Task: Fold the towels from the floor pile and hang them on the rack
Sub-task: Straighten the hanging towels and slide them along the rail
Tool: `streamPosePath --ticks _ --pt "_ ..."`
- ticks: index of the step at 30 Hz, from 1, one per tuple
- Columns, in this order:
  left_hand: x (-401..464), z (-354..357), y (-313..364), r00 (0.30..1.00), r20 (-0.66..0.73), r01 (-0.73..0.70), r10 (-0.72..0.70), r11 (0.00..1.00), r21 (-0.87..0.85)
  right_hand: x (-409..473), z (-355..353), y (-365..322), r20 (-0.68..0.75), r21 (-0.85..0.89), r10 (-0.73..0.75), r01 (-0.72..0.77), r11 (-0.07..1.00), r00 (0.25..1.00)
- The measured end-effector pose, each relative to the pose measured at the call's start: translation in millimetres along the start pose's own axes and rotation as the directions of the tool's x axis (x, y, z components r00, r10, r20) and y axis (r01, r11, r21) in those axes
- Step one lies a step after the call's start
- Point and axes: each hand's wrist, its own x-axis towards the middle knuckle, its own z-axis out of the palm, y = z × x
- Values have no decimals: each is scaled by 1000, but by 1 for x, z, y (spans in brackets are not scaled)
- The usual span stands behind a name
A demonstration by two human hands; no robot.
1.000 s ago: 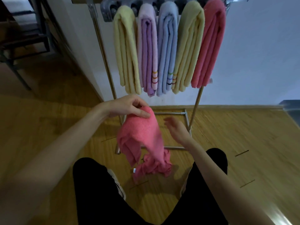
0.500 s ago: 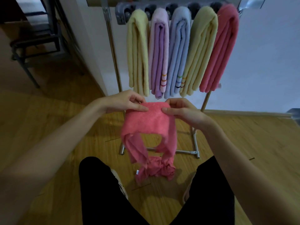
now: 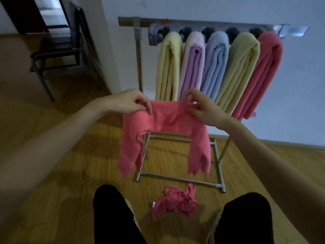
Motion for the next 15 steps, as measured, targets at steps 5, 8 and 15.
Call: streamPosePath --ticks 5,8,15 --pt "9 -45 -9 997 -77 40 -18 958 285 53 -10 -27 165 -250 -166 204 947 972" --pt "22 -65 -21 961 -273 71 32 931 359 81 -7 -43 192 -312 -142 197 930 971" --pt "62 -102 -53 759 -598 114 258 851 513 141 18 -56 -181 -324 -141 77 943 973"
